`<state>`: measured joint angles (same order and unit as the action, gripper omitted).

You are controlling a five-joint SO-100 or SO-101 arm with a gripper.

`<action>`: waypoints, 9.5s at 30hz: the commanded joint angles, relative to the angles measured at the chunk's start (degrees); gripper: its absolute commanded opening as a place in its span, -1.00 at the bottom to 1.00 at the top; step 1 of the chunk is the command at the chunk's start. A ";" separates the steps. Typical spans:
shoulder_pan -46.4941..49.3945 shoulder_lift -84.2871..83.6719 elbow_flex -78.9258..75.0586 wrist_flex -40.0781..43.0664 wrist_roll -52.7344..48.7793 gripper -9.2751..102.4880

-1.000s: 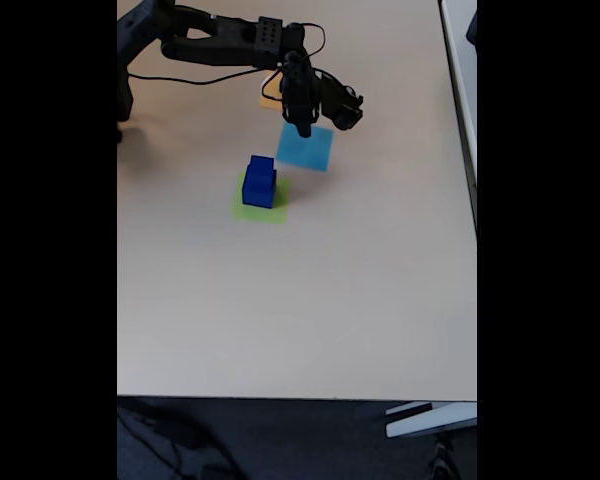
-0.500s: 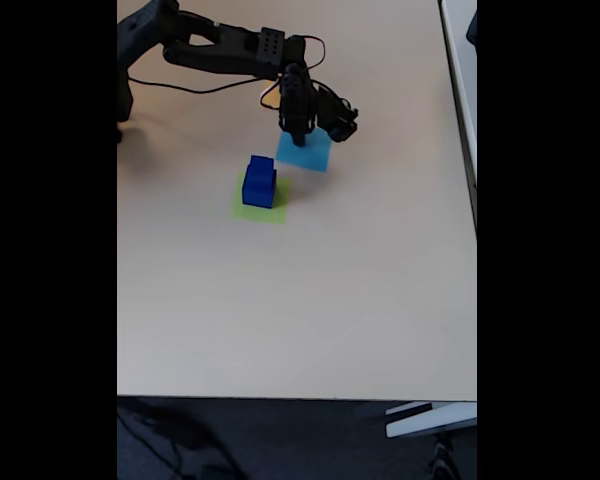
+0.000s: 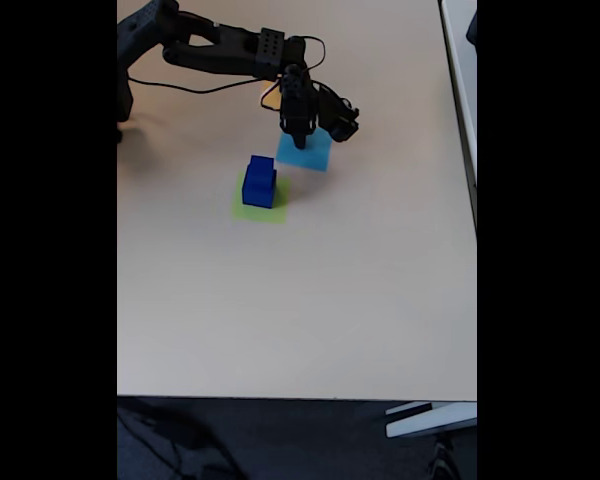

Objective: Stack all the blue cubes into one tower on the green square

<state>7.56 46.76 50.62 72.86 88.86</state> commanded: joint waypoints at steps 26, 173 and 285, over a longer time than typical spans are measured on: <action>-17.14 33.40 13.71 -2.20 22.76 -0.60; 10.46 34.10 8.61 15.29 -13.62 -0.83; 18.90 23.29 1.76 17.23 -19.51 -0.50</action>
<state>26.10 69.70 55.90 90.26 69.79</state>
